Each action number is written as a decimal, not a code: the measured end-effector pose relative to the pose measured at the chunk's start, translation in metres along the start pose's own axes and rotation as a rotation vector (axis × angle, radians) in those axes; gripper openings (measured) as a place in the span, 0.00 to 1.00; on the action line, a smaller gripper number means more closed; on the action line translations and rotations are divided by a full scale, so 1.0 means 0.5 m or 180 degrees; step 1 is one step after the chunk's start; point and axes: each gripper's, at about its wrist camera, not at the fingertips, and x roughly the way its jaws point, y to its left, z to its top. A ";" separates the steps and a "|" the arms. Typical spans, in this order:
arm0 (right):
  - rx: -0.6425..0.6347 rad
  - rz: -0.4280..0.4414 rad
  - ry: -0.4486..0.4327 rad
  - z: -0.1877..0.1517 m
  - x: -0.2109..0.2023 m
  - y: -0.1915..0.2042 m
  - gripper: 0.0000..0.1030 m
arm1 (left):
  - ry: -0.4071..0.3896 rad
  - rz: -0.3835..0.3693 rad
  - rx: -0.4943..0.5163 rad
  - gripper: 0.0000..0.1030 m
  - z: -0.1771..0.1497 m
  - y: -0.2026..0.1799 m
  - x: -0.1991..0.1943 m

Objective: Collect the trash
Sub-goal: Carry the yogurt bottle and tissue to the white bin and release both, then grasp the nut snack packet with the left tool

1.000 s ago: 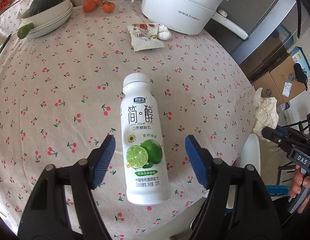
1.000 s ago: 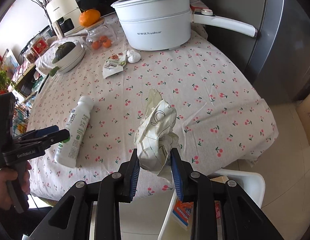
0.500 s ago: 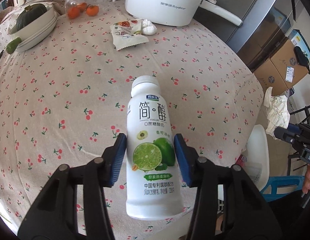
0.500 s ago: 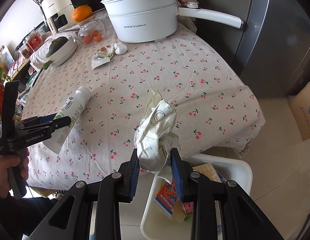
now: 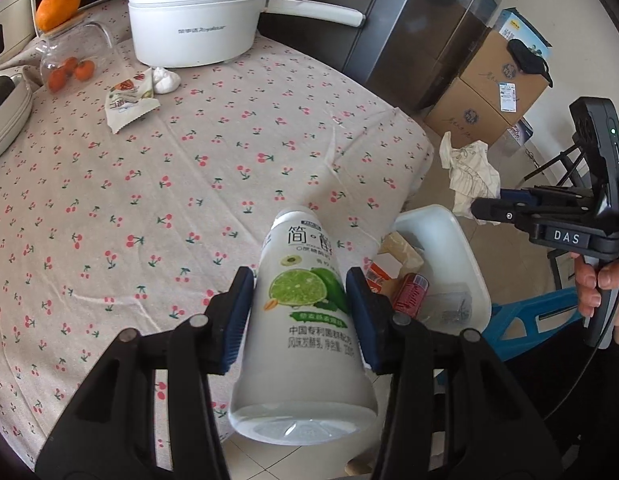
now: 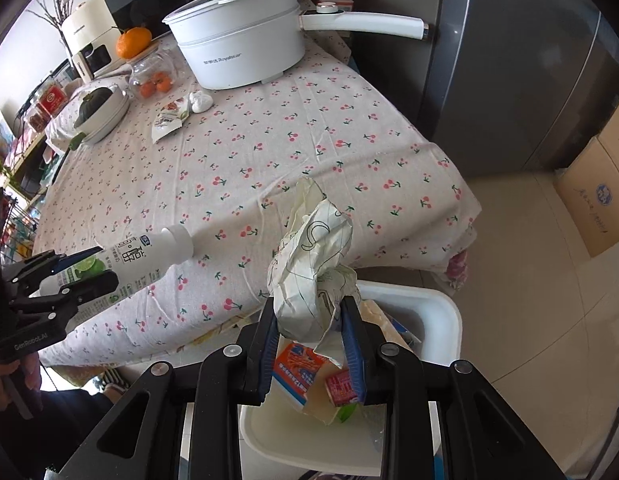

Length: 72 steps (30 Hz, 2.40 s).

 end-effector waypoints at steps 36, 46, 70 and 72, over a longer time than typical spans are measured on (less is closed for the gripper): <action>0.0436 -0.0175 0.0460 -0.106 0.051 -0.168 0.31 | 0.0256 -0.0121 0.0751 0.78 -0.003 -0.217 0.130; 0.0374 -0.0071 0.0544 -0.091 0.074 -0.127 0.44 | 0.0207 0.0222 0.0517 0.91 -0.020 -0.126 0.070; 0.0156 0.0015 0.0225 0.001 0.088 -0.008 0.71 | -0.0028 0.0812 -0.0163 0.97 0.005 0.064 -0.001; 0.0107 -0.0011 0.0189 0.013 0.093 0.006 0.73 | -0.0055 0.0875 -0.0194 0.99 0.014 0.081 -0.001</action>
